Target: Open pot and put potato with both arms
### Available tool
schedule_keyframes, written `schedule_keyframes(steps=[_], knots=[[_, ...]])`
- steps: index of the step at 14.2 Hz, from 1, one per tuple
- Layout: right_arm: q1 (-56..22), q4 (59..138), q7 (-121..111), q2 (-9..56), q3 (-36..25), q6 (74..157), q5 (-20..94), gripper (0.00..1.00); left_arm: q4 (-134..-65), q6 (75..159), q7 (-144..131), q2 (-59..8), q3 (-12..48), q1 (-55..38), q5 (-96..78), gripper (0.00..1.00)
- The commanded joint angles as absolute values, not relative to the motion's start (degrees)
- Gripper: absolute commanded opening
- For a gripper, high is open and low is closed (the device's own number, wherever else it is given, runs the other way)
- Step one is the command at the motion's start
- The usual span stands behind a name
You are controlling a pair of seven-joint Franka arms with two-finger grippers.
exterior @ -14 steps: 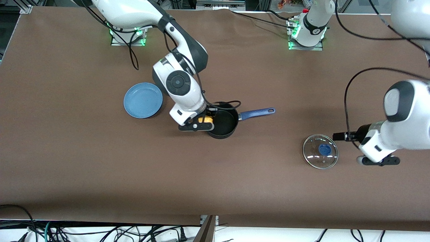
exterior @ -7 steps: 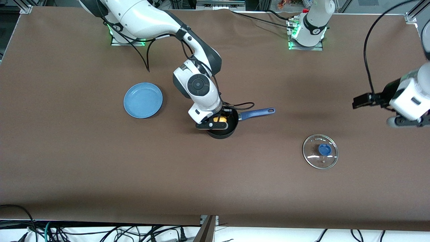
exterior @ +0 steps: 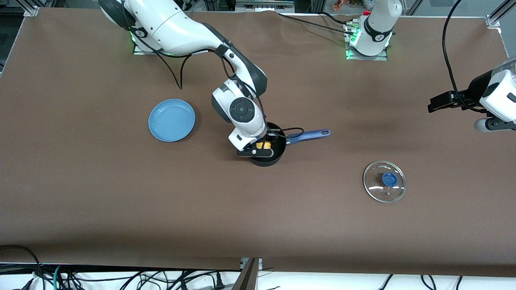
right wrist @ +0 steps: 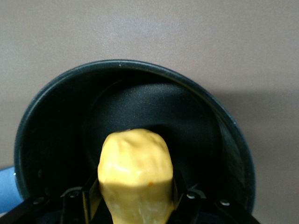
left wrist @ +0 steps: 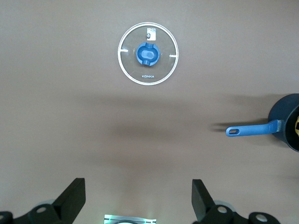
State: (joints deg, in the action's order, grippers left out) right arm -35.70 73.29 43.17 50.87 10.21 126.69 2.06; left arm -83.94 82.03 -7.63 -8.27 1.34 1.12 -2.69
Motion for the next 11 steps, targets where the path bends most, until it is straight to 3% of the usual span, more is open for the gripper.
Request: schedule_keyframes(steps=[1,2,3,4,5,11], knots=[[-36.65,71.89,44.21,51.77,9.76,126.74,2.11,0.13,-85.43,81.83,-7.21,-6.59,0.53,0.18,-3.60,1.00],[-36.65,71.98,44.21,51.77,9.76,126.65,2.20,0.20,-85.17,81.83,-7.29,-6.85,0.53,0.18,-3.60,1.00],[-36.65,71.98,44.21,51.77,9.76,126.65,2.20,0.37,-85.08,81.83,-7.29,-6.94,0.53,0.09,-3.52,1.00],[-36.74,71.98,44.30,51.77,9.76,126.65,2.11,0.92,-84.99,81.83,-7.29,-7.12,0.53,0.09,-3.60,1.00],[-36.74,71.90,44.12,51.59,9.76,126.56,2.02,1.00,-84.99,81.91,-7.29,-7.12,0.53,0.09,-3.60,1.00],[-36.21,71.89,43.51,48.27,8.80,122.89,1.85,1.00,-84.99,82.09,-7.21,-7.12,0.53,0.18,-3.87,1.00]])
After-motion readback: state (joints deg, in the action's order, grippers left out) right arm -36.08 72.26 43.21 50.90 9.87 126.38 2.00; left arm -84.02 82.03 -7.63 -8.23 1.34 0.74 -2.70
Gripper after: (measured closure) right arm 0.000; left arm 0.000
